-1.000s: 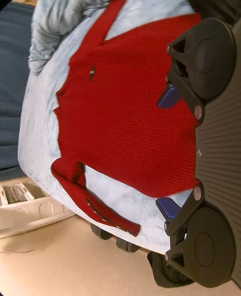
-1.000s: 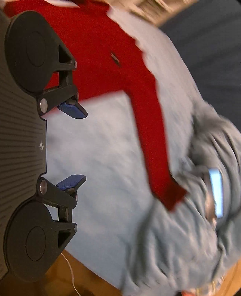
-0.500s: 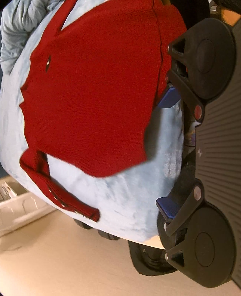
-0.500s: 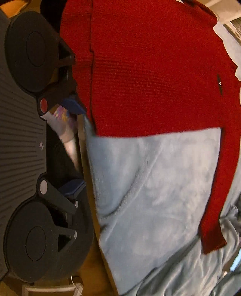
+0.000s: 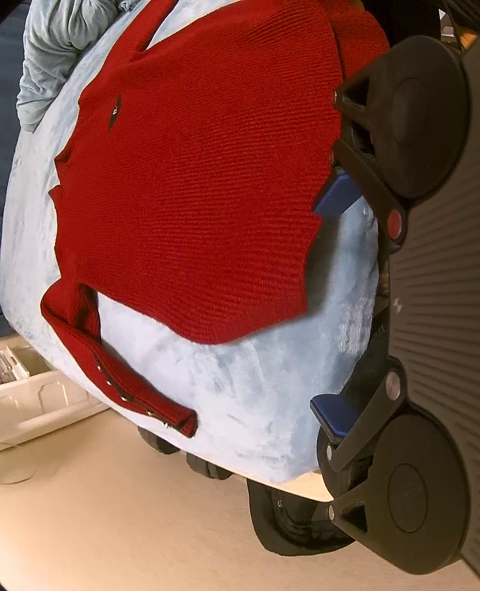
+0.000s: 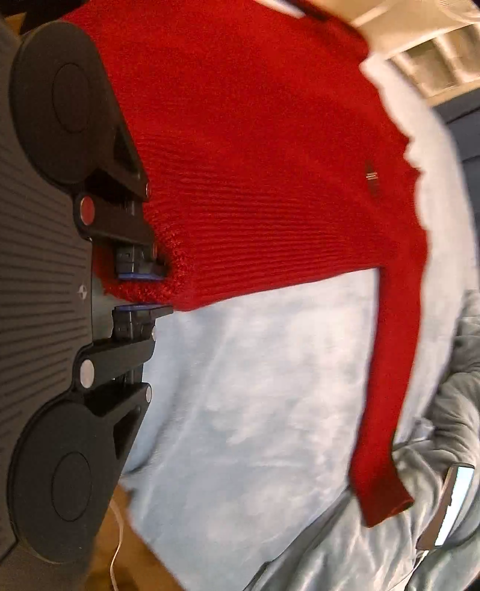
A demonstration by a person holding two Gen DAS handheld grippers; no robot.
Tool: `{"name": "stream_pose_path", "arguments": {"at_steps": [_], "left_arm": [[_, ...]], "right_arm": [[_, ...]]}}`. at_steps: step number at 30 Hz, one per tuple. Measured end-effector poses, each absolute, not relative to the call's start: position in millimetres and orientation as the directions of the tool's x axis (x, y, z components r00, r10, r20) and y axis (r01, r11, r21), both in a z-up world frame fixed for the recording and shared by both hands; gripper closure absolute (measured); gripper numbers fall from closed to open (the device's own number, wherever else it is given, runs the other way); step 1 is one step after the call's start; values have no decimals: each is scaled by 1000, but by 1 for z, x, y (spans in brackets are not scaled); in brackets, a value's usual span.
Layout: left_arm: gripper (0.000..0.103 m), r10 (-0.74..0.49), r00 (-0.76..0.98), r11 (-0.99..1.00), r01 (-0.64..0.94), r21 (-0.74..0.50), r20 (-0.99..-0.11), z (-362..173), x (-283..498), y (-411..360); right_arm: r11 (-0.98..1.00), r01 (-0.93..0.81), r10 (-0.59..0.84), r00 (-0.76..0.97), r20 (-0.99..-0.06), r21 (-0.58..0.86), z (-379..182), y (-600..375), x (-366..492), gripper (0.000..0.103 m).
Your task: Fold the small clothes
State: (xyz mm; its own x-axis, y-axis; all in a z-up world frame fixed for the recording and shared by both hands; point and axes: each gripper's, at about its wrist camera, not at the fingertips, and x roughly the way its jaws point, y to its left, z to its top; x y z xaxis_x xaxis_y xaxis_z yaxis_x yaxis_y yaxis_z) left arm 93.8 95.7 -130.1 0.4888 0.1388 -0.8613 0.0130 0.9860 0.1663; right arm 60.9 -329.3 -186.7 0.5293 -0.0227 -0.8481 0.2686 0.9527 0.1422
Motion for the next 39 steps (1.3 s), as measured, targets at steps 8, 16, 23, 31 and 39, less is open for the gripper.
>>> {"name": "stream_pose_path", "arguments": {"at_steps": [8, 16, 23, 31, 39], "left_arm": [[0, 138, 478, 986, 15, 165, -868, -133, 94, 89], [1, 142, 460, 988, -19, 151, -876, -135, 96, 97], [1, 135, 461, 988, 0, 152, -877, -139, 97, 93], [0, 141, 472, 983, 36, 179, -870, -142, 100, 84], [0, 160, 467, 974, 71, 217, -870, -152, 105, 70]], "right_arm": [[863, 332, 126, 589, -798, 381, -211, -361, 70, 91], [751, 384, 273, 561, -782, 538, -222, -395, 77, 91], [816, 359, 248, 491, -835, 454, -221, -378, 76, 83], [982, 165, 12, 433, -901, 92, -184, -341, 66, 95], [984, 150, 33, 361, -932, 93, -207, -369, 70, 96]]}}
